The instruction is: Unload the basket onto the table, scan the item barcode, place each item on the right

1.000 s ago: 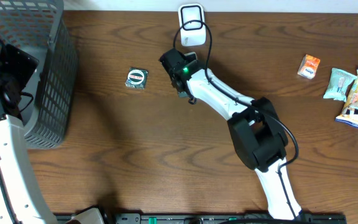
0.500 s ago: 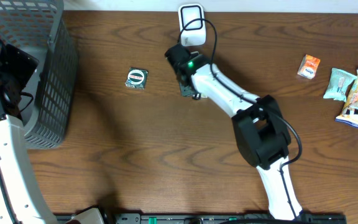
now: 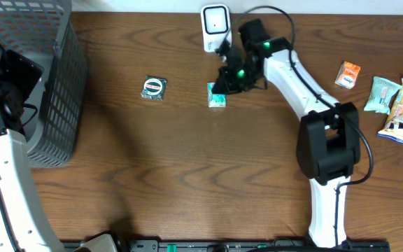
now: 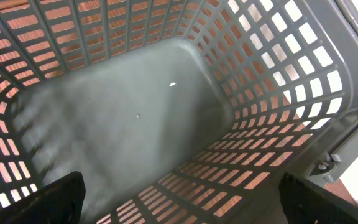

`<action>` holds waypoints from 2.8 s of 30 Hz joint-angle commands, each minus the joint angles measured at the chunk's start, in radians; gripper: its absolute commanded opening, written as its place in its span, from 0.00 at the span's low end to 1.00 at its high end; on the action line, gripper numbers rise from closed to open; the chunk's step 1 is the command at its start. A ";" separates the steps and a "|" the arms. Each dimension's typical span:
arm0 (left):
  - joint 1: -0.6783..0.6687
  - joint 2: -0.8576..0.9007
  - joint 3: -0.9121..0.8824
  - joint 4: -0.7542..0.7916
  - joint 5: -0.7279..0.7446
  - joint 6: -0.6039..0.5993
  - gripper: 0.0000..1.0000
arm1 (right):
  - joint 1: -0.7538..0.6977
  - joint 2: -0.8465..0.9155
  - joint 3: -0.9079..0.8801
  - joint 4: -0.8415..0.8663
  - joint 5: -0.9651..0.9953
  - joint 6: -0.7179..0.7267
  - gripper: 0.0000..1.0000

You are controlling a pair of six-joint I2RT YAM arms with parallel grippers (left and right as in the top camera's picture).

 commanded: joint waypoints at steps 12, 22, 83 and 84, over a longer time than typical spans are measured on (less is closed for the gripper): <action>0.003 0.000 0.006 0.000 -0.009 -0.005 0.98 | 0.063 -0.027 0.062 -0.030 0.352 -0.002 0.36; 0.003 0.000 0.006 0.000 -0.009 -0.005 0.98 | 0.319 0.003 0.040 0.053 1.139 0.171 0.49; 0.003 0.000 0.006 0.000 -0.009 -0.005 0.98 | -0.269 -0.035 -0.324 0.079 0.192 0.178 0.36; 0.003 0.000 0.006 0.000 -0.009 -0.005 0.98 | -0.280 -0.039 -0.295 0.050 0.198 0.177 0.37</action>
